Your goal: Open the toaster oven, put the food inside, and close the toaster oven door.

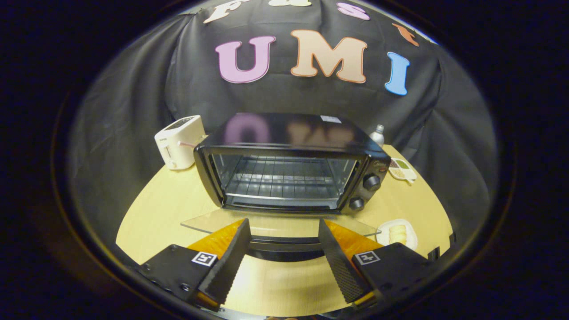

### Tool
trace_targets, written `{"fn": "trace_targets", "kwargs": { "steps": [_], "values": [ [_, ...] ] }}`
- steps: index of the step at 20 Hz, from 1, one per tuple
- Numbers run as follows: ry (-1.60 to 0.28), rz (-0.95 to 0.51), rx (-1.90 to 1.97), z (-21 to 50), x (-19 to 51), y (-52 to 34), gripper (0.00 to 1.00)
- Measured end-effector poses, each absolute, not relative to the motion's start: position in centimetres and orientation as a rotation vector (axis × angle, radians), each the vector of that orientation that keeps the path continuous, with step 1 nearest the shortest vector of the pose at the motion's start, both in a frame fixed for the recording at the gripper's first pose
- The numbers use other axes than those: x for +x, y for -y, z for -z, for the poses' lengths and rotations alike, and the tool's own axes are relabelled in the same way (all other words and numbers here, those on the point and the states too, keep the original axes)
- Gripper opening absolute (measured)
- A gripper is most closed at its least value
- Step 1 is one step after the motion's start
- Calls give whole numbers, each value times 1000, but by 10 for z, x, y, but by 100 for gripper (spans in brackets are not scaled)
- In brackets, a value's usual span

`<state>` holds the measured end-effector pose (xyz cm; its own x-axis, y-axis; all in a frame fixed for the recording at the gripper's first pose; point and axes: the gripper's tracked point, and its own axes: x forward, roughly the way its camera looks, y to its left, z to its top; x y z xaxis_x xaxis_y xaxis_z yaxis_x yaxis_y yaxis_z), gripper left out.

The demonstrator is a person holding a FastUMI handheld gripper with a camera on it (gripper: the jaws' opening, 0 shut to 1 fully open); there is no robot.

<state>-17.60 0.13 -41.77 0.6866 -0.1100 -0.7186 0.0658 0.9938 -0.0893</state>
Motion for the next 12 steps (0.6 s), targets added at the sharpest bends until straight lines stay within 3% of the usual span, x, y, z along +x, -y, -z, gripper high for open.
{"fn": "trace_targets", "kwargs": {
  "steps": [12],
  "values": [
    [-990,97,-56,495,-204,-5,96]
  ]
}}
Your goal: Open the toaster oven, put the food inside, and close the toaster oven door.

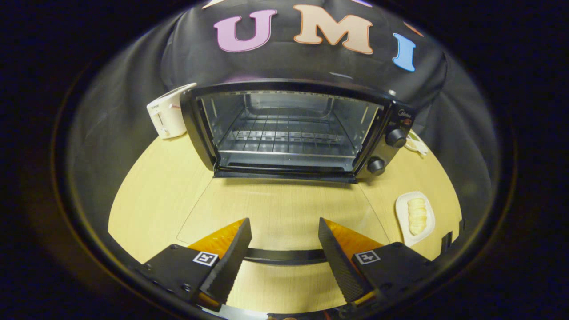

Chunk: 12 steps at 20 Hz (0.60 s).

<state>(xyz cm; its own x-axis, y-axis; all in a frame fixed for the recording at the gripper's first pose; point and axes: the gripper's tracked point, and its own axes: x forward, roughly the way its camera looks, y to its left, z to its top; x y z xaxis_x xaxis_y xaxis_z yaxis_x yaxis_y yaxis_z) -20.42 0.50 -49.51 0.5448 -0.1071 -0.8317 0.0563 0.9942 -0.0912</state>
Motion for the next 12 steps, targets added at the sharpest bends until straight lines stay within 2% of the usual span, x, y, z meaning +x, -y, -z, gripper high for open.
{"fn": "trace_targets", "kwargs": {
  "steps": [12],
  "values": [
    [-1068,109,-9,508,-215,-1,96]
  ]
}}
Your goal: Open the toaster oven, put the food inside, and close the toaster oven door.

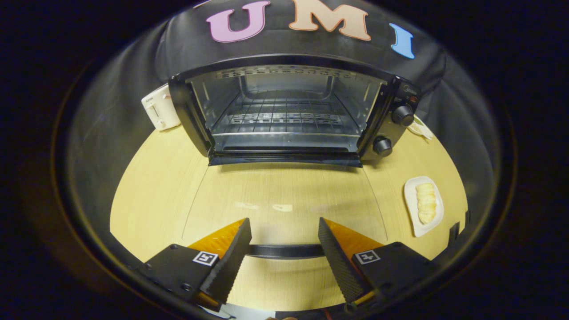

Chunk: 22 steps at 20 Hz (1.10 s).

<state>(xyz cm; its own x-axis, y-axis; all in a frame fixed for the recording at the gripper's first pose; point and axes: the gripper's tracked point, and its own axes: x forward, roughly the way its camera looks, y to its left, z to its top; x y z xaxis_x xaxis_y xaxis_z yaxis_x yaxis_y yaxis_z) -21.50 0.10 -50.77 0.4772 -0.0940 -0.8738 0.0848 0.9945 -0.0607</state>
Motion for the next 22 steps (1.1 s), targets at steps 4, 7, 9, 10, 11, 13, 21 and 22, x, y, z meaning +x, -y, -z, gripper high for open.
{"fn": "trace_targets", "kwargs": {
  "steps": [4,7,9,10,11,13,21,22],
  "values": [
    [-1042,116,-34,493,-207,9,96],
    [-1009,159,12,481,-196,22,96],
    [-981,207,57,471,-186,37,96],
    [-968,236,76,466,-180,47,96],
    [-953,267,93,462,-175,58,96],
    [-928,333,116,455,-167,83,96],
    [-902,591,170,453,-169,200,96],
    [-904,617,172,454,-172,212,96]
  ]
}}
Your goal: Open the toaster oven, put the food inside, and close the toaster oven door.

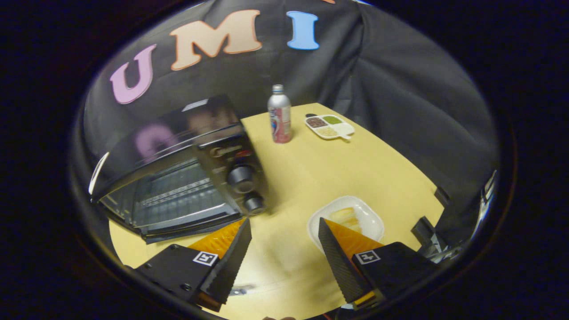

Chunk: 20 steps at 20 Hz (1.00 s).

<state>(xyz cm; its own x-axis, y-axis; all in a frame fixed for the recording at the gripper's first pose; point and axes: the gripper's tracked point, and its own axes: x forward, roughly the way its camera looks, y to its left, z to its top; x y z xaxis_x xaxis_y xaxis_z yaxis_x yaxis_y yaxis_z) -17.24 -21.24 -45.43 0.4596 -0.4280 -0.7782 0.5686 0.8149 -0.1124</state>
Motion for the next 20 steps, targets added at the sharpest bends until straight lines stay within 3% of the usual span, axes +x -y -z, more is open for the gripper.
{"fn": "trace_targets", "kwargs": {
  "steps": [9,20],
  "values": [
    [-989,720,177,492,-209,288,96],
    [-1118,635,199,549,-233,305,96]
  ]
}}
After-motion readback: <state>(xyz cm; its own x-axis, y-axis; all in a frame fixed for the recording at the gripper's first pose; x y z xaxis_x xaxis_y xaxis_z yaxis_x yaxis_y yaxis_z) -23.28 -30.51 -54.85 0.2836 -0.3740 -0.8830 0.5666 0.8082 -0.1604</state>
